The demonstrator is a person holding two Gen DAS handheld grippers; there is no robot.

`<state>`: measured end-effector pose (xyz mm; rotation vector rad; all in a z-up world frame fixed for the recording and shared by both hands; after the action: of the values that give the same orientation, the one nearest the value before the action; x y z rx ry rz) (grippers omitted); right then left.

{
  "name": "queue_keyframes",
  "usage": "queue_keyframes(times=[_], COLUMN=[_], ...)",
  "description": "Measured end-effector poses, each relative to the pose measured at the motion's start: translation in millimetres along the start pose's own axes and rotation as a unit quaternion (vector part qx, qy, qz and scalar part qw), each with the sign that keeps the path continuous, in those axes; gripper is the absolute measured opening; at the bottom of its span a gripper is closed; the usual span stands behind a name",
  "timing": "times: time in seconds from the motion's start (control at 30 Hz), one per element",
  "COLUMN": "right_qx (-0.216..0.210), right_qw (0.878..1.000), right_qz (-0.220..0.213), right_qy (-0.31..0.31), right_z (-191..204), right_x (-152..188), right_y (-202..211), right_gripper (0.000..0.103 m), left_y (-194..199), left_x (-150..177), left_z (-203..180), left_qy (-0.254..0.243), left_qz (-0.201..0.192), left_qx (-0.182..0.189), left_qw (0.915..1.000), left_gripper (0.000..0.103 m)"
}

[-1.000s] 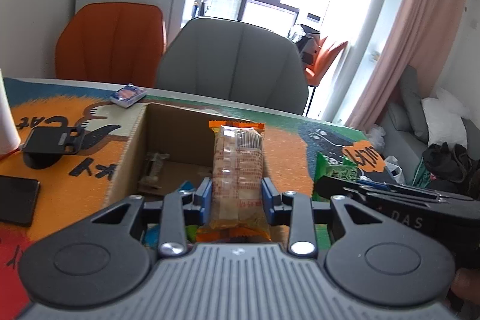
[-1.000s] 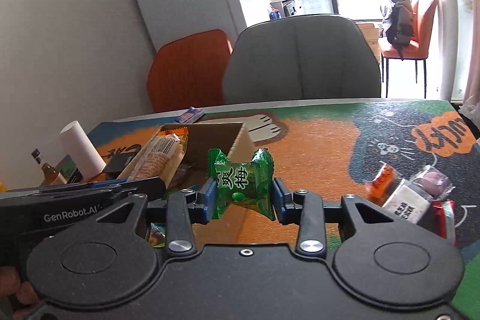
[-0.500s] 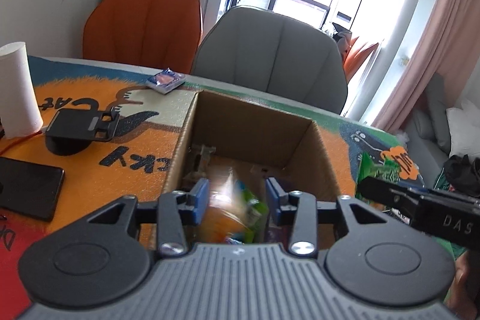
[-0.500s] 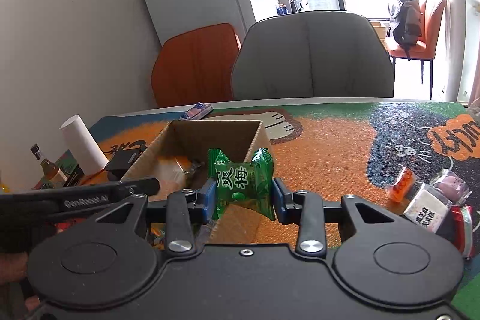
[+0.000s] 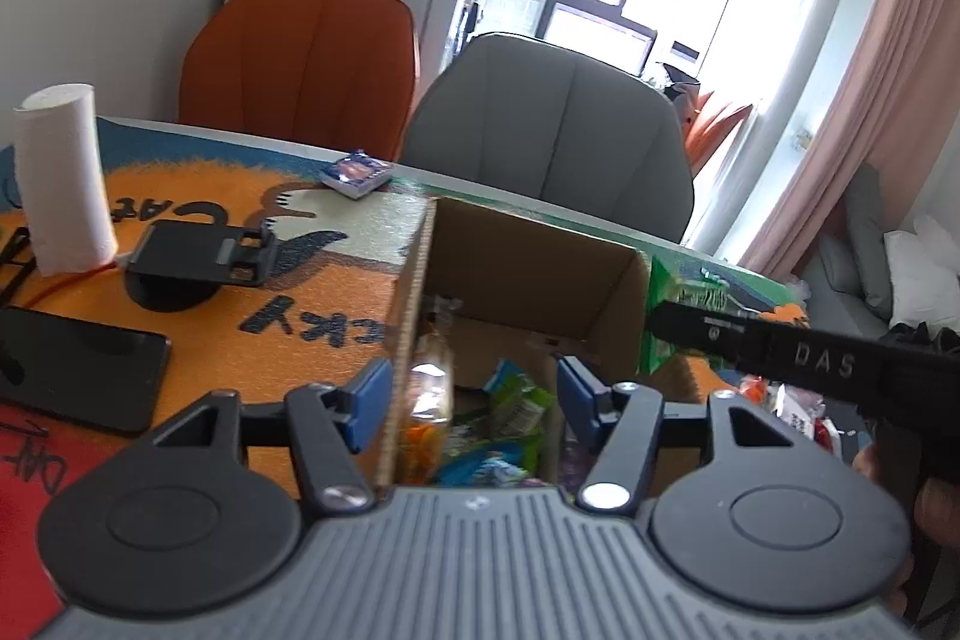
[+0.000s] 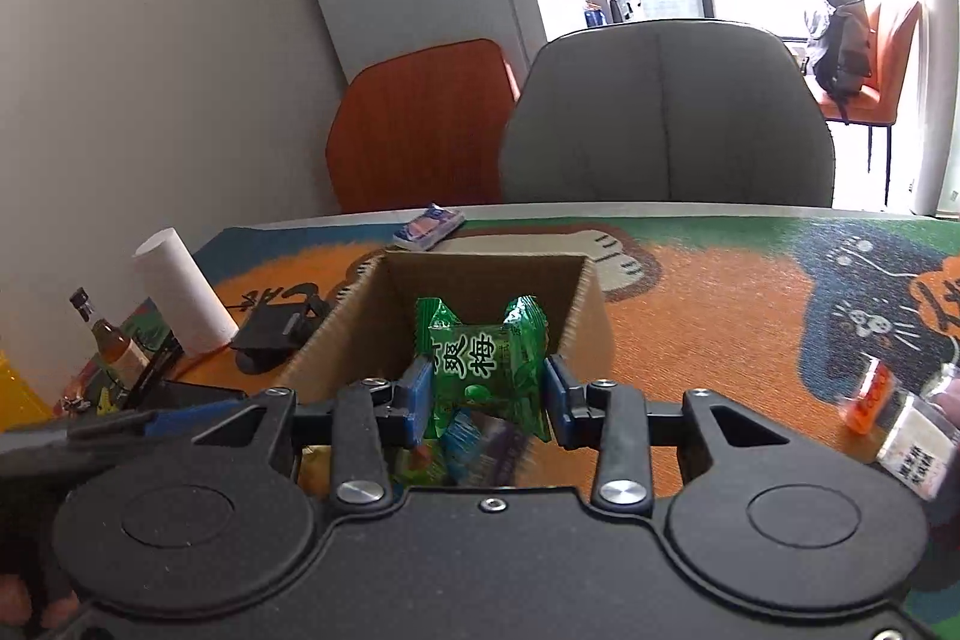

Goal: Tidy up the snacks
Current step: 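Carry both snacks over the cardboard box and open both grippers to drop them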

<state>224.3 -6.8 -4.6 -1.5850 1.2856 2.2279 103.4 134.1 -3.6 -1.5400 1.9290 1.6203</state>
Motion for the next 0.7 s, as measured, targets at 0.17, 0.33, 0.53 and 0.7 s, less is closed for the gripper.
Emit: queue_keyframes(times=[0.17, 0.33, 0.53, 0.7], right_qx=[-0.008, -0.026, -0.019, -0.005], right_qw=[1.0, 1.0, 1.0, 1.0], right_qz=[0.0, 0.005, -0.01, -0.009], right_qy=[0.009, -0.002, 0.001, -0.001], right_z=[13.0, 18.6, 21.4, 14.4], right_x=[-8.6, -14.7, -15.4, -7.7], right_y=[-6.9, -15.7, -8.9, 2.0], right_gripper=[0.037, 0.049, 0.08, 0.094], left_y=[4.8, 3.0, 2.7, 0.5], left_x=[-1.9, 0.8, 2.9, 2.5], left_z=[12.0, 19.1, 19.1, 16.9], left_qy=[0.007, 0.004, -0.001, 0.003], left_qz=[0.002, 0.017, 0.02, 0.021], left_qx=[-0.007, -0.016, -0.013, -0.012], left_qw=[0.9999, 0.9997, 0.9997, 0.9997], left_gripper=[0.062, 0.07, 0.078, 0.081])
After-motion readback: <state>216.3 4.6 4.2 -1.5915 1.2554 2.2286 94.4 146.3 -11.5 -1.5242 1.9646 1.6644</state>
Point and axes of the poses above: each gripper's, at about its wrist camera, not at the fingertips, and y roughly against the way its jaws point, z to its left, x to its underside, the point moved 3 cm from there along -y, roughly the way its jaws point, and after that the axes turned 11 degrees about y, right-handed, at the moved point
